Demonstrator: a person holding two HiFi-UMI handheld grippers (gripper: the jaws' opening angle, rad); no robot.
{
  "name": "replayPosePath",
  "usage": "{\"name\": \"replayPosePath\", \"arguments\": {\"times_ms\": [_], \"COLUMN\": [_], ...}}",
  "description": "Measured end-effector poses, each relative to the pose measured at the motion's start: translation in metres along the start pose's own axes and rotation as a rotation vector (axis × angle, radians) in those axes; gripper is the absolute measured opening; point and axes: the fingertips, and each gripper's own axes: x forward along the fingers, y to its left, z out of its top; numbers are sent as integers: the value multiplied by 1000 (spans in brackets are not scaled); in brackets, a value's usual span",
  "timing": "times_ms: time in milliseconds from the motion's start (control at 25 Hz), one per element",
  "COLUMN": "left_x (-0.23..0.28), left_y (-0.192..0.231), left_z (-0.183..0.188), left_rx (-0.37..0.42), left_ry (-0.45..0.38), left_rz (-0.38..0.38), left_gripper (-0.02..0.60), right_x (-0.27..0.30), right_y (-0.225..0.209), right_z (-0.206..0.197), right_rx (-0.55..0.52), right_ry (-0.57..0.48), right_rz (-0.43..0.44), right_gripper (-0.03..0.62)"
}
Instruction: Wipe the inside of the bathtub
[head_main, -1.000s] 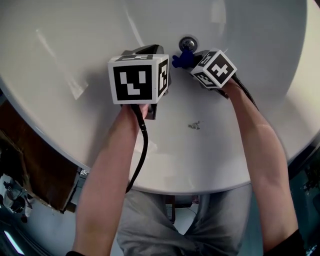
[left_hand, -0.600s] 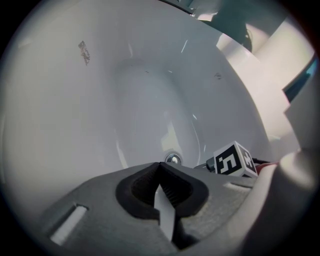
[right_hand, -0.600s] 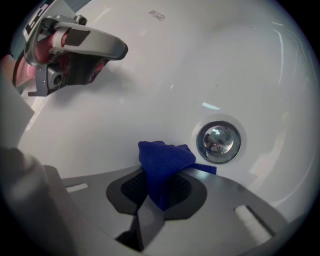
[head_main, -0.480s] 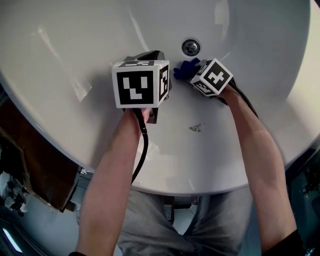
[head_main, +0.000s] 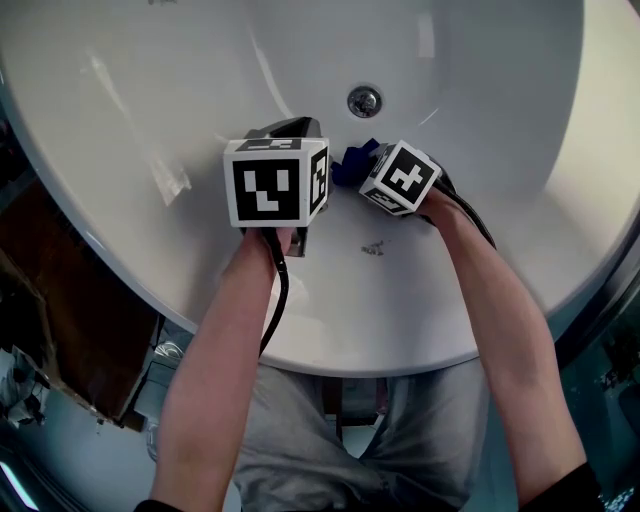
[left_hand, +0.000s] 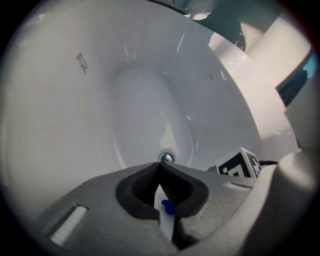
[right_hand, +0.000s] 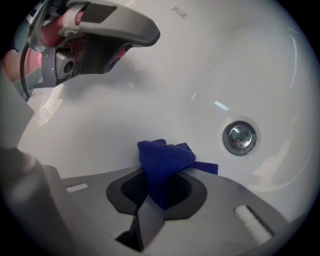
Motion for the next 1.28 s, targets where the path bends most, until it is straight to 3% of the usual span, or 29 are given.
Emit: {"name": "replayPosePath", "arguments": {"times_ms": [640, 880, 1280], "left_x": [-47, -70, -103], "left_y": [-31, -48, -50], "left_z": [-29, -30, -50], "left_rx": [29, 42, -52], "left_ry": [30, 24, 5], "left_rz": [-17, -43, -57], "left_gripper": [3, 3, 3], "right_x": [-42, -58, -86], "right_y": [85, 116, 171], "right_z": [-13, -18, -21], "right_rx": [-52, -15, -122], "right_ry": [9, 13, 63], "right_rz": [40, 80, 146], "right_gripper": [64, 66, 66]}}
